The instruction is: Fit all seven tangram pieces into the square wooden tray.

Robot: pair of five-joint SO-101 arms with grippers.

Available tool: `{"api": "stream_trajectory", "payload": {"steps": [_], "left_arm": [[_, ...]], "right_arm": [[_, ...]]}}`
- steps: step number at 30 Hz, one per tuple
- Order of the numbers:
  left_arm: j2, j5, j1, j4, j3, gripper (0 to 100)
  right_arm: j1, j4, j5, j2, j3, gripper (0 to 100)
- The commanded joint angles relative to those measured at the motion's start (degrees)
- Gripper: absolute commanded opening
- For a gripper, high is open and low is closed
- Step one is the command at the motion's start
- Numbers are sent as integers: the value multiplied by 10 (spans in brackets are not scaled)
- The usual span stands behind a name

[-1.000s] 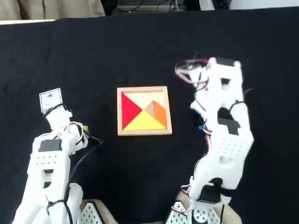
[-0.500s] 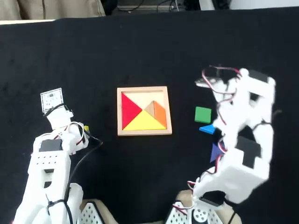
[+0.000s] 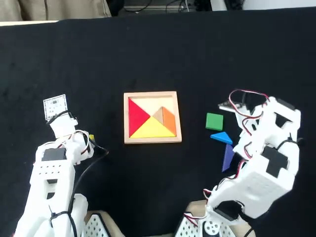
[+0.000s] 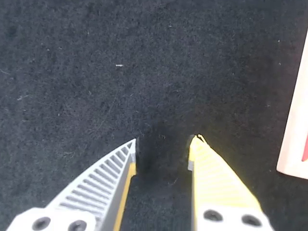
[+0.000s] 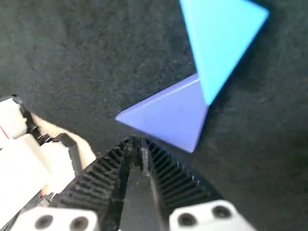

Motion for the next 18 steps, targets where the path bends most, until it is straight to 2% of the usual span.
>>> {"api": "stream_trajectory", "payload": {"steps": [1,11,18], "left_arm": [[-6,-3,7,-8,-5,188],[-6,-3,7,-8,-5,188],[-6,-3,7,-8,-5,188]], "right_arm": [[-14,-14,9,21,-14,11],[-146,-16,7,86,-169,11],[-174,-10,-12,193,-339,11]]}}
